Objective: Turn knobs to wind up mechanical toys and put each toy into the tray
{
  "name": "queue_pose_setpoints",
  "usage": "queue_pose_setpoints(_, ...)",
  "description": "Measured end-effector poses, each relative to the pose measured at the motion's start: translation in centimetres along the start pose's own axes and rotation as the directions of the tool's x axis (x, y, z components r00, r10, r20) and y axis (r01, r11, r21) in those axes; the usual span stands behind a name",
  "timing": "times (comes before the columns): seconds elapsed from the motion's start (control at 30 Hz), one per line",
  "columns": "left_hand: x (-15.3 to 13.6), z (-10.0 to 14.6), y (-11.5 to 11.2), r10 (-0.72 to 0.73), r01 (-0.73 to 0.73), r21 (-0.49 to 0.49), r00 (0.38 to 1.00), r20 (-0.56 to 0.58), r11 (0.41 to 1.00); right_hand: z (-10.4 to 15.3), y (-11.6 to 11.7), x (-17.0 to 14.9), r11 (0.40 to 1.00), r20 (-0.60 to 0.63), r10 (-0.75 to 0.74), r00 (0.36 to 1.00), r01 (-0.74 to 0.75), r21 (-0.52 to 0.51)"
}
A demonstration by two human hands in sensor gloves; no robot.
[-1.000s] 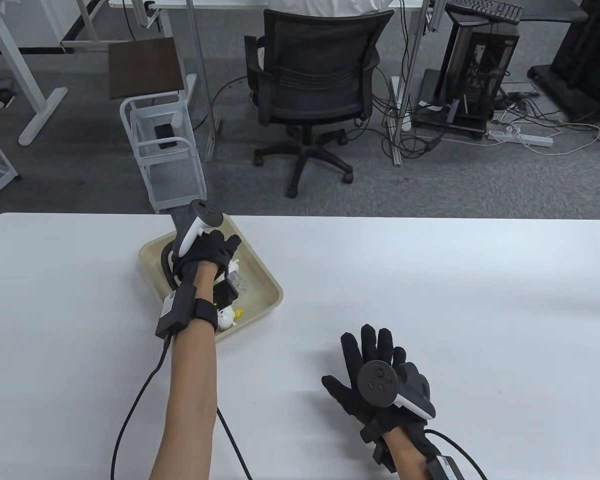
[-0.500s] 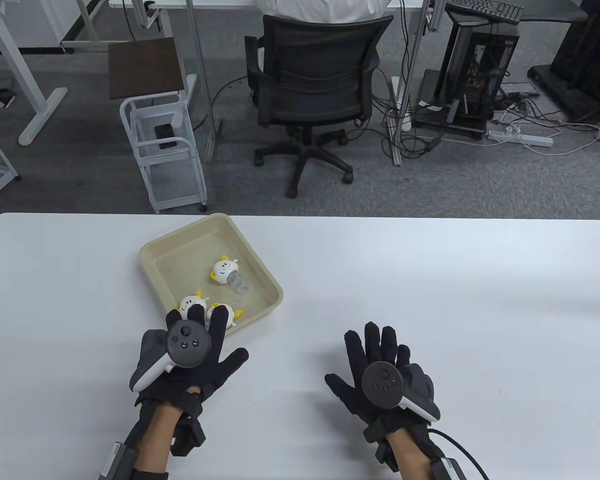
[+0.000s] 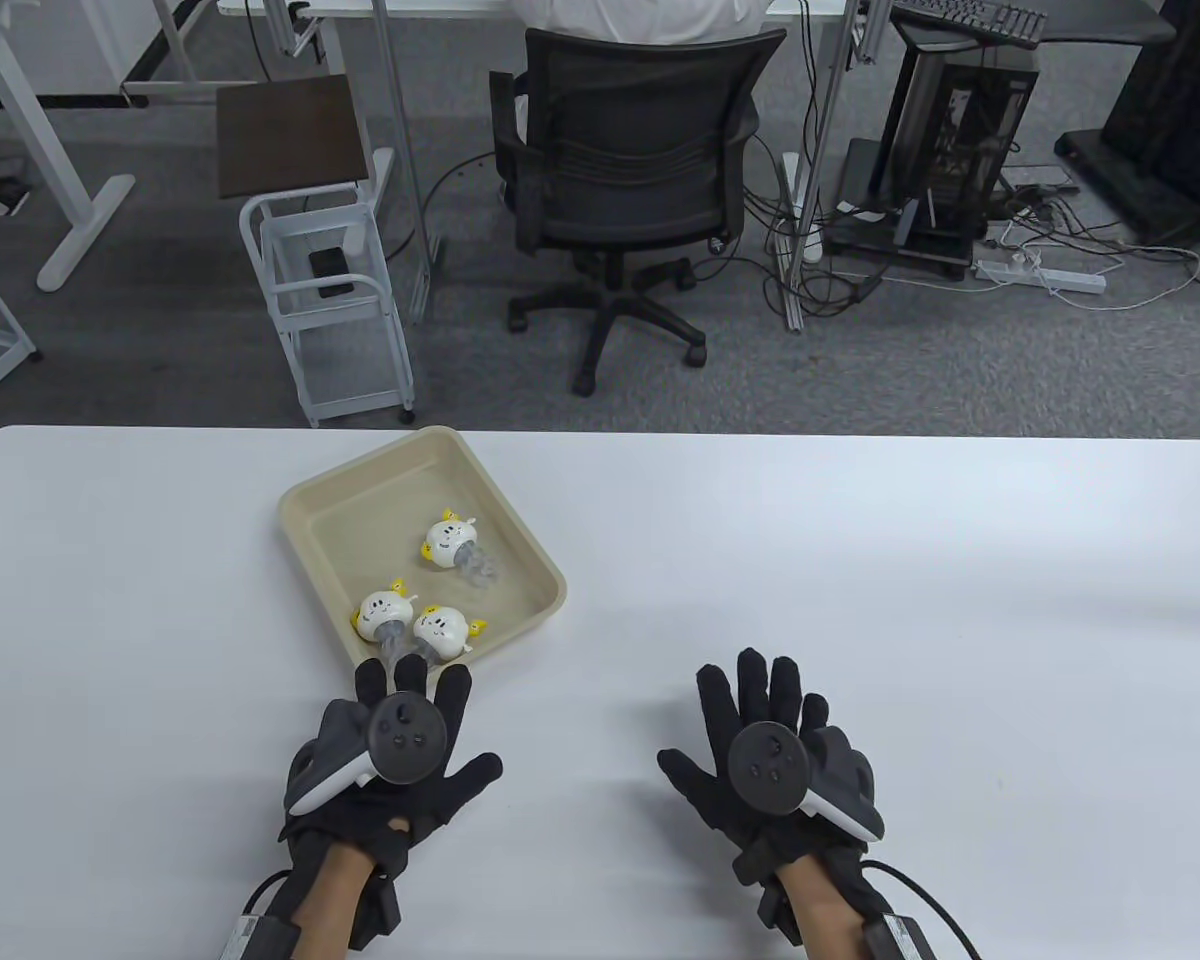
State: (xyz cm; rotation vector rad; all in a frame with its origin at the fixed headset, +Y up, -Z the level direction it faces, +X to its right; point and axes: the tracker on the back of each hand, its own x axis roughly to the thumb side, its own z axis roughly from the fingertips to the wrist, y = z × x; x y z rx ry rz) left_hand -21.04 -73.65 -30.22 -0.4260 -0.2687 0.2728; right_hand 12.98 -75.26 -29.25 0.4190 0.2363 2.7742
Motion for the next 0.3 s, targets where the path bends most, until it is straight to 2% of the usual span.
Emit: queue_pose_setpoints(0.3,-0.35,-0.25,-0.28,0.011,-0.011,-0.008,1.0,-0.016,1.0,0.01,0.42,0.51,1.0,0.016,0.008,1.0,-0.009,0.017)
